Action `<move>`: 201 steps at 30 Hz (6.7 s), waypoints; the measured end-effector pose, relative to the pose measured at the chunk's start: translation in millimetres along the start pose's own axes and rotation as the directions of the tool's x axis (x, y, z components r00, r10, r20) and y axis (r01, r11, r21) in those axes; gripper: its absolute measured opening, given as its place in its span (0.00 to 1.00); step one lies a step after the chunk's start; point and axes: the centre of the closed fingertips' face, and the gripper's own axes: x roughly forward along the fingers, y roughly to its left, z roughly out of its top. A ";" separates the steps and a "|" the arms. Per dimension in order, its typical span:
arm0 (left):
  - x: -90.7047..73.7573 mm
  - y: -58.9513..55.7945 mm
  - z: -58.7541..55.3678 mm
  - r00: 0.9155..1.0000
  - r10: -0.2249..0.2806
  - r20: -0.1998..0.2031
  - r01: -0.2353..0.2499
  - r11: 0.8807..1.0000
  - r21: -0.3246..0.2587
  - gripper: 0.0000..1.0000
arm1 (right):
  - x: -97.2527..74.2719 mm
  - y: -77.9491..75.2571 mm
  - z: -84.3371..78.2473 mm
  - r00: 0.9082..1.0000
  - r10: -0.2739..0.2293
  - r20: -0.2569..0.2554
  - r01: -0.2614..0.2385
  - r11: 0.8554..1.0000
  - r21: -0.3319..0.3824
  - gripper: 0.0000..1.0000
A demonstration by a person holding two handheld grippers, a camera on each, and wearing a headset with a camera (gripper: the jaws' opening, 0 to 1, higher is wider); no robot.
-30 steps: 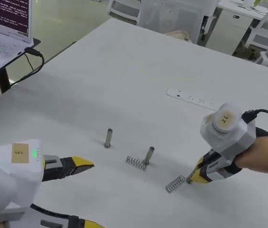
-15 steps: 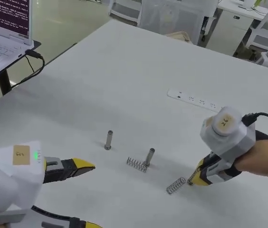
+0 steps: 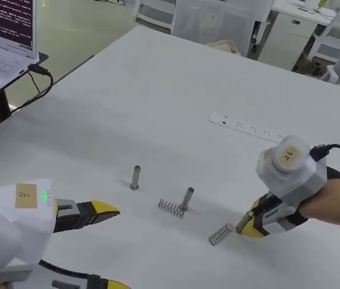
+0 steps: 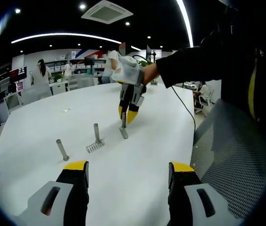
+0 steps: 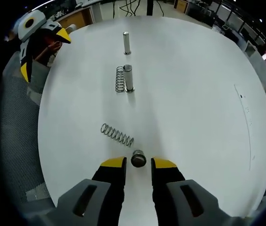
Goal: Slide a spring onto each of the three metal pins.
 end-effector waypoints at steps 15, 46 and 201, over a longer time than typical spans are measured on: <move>3.0 -2.1 4.5 1.000 -0.012 -0.001 0.012 1.000 0.012 0.64 | -13.1 1.6 1.9 0.997 -0.023 0.069 0.020 0.999 0.046 0.23; 25.9 -11.6 24.8 0.996 -0.087 -0.035 0.089 0.994 0.062 0.61 | -48.9 30.6 -12.0 0.937 -0.093 0.337 0.014 0.973 0.231 0.37; 90.2 -1.8 20.5 0.993 -0.019 -0.117 0.026 0.998 0.051 0.03 | -82.2 100.2 -27.7 0.745 -0.300 0.596 0.000 0.893 0.450 0.80</move>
